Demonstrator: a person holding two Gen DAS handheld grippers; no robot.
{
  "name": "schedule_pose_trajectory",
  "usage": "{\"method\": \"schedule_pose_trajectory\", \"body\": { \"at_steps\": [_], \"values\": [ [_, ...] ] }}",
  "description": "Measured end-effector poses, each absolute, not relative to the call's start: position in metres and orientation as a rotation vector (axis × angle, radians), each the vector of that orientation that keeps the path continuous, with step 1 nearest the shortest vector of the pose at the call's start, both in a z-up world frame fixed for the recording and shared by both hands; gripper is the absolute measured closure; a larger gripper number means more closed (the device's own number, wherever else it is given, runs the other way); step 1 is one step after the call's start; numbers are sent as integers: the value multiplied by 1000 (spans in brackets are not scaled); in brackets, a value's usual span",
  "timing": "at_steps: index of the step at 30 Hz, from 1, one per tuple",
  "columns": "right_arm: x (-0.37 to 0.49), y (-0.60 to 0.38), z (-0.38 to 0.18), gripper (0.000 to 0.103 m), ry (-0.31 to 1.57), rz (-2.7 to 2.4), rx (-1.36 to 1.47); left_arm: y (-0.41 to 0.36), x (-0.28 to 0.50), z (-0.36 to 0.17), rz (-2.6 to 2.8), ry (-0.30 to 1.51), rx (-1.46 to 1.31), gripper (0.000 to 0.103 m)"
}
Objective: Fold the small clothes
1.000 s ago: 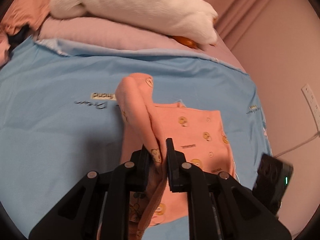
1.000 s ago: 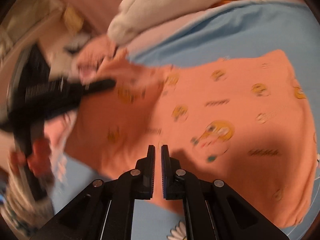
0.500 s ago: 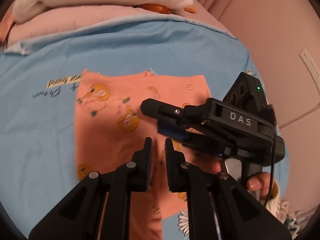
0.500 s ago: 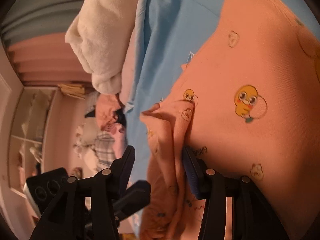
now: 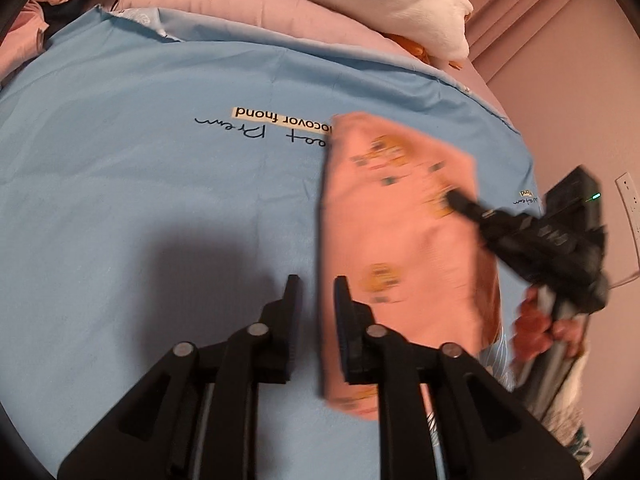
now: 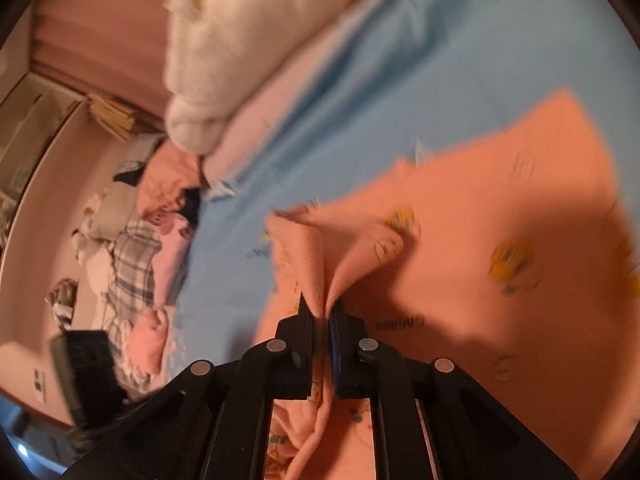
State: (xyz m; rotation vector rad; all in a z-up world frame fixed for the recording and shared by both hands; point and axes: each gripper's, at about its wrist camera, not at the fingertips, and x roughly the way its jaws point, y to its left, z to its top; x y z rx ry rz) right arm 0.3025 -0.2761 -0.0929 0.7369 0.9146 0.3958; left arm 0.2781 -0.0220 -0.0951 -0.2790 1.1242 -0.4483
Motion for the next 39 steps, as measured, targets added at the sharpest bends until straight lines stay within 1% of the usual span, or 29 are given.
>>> {"method": "schedule_pose_trajectory", "body": {
  "at_steps": [4, 7, 15, 20, 23, 26, 27, 28, 30, 31, 34, 39],
  "values": [
    [302, -301, -70, 95, 903, 313, 661, -31, 280, -101, -466, 1136, -290, 82],
    [300, -322, -68, 95, 911, 259, 641, -40, 277, -105, -493, 1150, -281, 82],
    [305, -355, -97, 95, 986, 113, 671, -72, 278, -105, -543, 1165, -224, 82],
    [301, -357, -85, 95, 945, 86, 665, -95, 284, -102, -576, 1151, -183, 82],
    [309, -353, -96, 95, 1015, 50, 600, -106, 286, -103, -590, 1149, -182, 82],
    [307, -362, -113, 95, 1053, 85, 659, -117, 287, -107, -594, 1153, -179, 82],
    [302, -366, -118, 90, 1046, 109, 721, -121, 286, -108, -597, 1151, -170, 82],
    [294, -370, -121, 81, 1034, 143, 782, -124, 284, -108, -601, 1144, -157, 82],
    [277, -370, -118, 70, 1014, 178, 793, -129, 279, -105, -610, 1119, -121, 82],
    [270, -368, -113, 70, 997, 174, 759, -130, 277, -104, -612, 1108, -104, 82],
    [230, -349, -82, 70, 864, 143, 495, -137, 270, -103, -612, 1073, -31, 82],
    [195, -322, -86, 70, 923, 242, 375, -149, 258, -114, -596, 1056, 82, 82]
  ]
}}
